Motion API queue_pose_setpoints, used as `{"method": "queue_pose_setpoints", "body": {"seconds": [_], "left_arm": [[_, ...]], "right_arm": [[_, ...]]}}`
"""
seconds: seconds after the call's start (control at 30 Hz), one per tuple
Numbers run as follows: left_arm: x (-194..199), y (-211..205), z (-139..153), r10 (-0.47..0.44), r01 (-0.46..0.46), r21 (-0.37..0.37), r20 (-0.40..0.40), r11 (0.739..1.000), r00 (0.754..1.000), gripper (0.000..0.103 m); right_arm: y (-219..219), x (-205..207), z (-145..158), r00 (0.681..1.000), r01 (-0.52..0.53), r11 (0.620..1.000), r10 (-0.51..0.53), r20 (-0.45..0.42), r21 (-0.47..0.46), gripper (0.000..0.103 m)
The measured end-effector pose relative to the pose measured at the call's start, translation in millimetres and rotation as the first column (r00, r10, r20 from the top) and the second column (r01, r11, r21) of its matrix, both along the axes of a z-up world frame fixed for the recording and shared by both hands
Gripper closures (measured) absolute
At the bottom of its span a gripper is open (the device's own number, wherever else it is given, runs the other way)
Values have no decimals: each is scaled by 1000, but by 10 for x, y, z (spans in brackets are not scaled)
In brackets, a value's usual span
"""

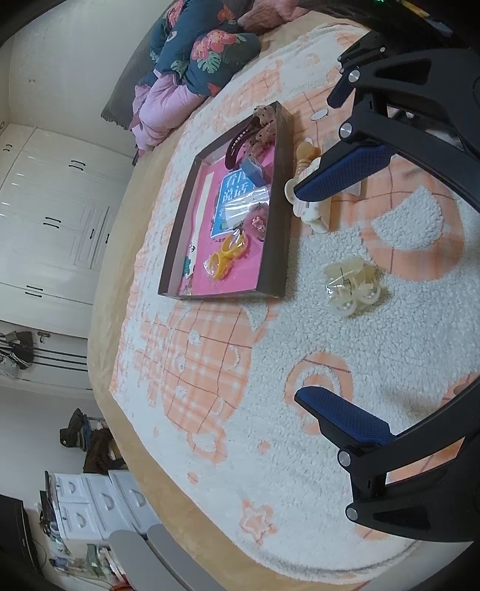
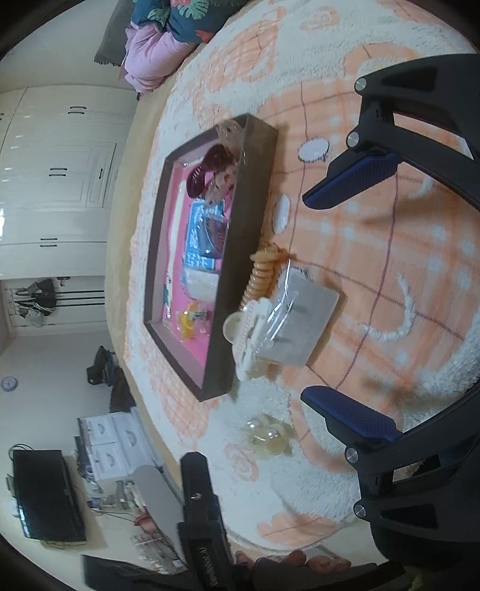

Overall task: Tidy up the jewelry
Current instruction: 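Grasp the clear plastic bag with the right tool while the left tool grasps the white dotted claw clip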

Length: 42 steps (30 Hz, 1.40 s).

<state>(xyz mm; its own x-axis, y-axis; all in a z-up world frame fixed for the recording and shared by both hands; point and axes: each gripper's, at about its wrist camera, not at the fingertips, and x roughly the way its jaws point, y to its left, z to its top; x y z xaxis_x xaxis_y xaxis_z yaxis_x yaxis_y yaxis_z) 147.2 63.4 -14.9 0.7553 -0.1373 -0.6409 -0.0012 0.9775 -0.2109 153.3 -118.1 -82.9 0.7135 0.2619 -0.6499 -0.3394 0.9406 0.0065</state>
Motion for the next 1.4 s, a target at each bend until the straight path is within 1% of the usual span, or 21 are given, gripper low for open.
{"method": "queue_pose_setpoints", "body": {"seconds": [0.13, 0.3, 0.43, 0.57, 0.63, 0.7, 0.73, 0.77, 0.8, 1.03, 1.17, 1.27, 1.3, 1.37, 1.4], "left_arm": [[70, -83, -21, -15, 15, -3, -9, 1000, 1000, 11], [204, -133, -93, -5, 5, 1, -51, 1000, 999, 11], [264, -115, -123, 9, -10, -9, -64, 1000, 998, 11], [312, -128, -118, 8, -9, -16, -68, 1000, 998, 11], [338, -164, -121, -1, -1, -17, -73, 1000, 997, 11], [361, -214, -128, -13, 12, -10, -79, 1000, 997, 11], [373, -247, -137, -21, 20, -6, -84, 1000, 996, 11], [383, -276, -146, -29, 28, -4, -88, 1000, 996, 11], [390, -317, -153, -40, 40, -2, -91, 999, 995, 11], [433, -581, -181, -116, 120, 33, -113, 992, 987, 11], [477, -764, -195, -166, 175, 59, -127, 983, 978, 11], [519, -927, -230, -202, 216, 90, -141, 972, 969, 11], [539, -982, -251, -211, 227, 101, -147, 969, 966, 11], [576, -1046, -292, -226, 244, 104, -159, 964, 961, 15], [597, -1090, -328, -235, 256, 109, -171, 961, 957, 19]], "right_arm": [[41, 115, -59, 1000, 17, 1000, -17, -25, -6, 9], [59, 322, -120, 993, 71, 996, -65, -97, 54, 9], [145, 391, -138, 993, 69, 997, -65, -98, 36, 9], [170, 464, -185, 990, 78, 997, -74, -118, 26, 10], [157, 491, -214, 988, 78, 996, -73, -135, 37, 17], [116, 498, -217, 987, 79, 995, -70, -143, 56, 31], [100, 491, -208, 988, 77, 995, -68, -140, 62, 40], [76, 481, -198, 988, 73, 995, -63, -138, 68, 45], [54, 465, -191, 989, 70, 995, -59, -139, 75, 52], [-229, 359, -146, 986, 79, 991, -61, -158, 112, 60], [-530, 333, -95, 983, 130, 986, -114, -144, 107, 62], [-787, 338, -62, 976, 181, 977, -165, -140, 114, 67], [-879, 346, -51, 973, 199, 973, -182, -139, 121, 71], [-1013, 364, -39, 969, 221, 966, -201, -143, 135, 83], [-1083, 367, -29, 967, 230, 962, -210, -145, 144, 84]]}}
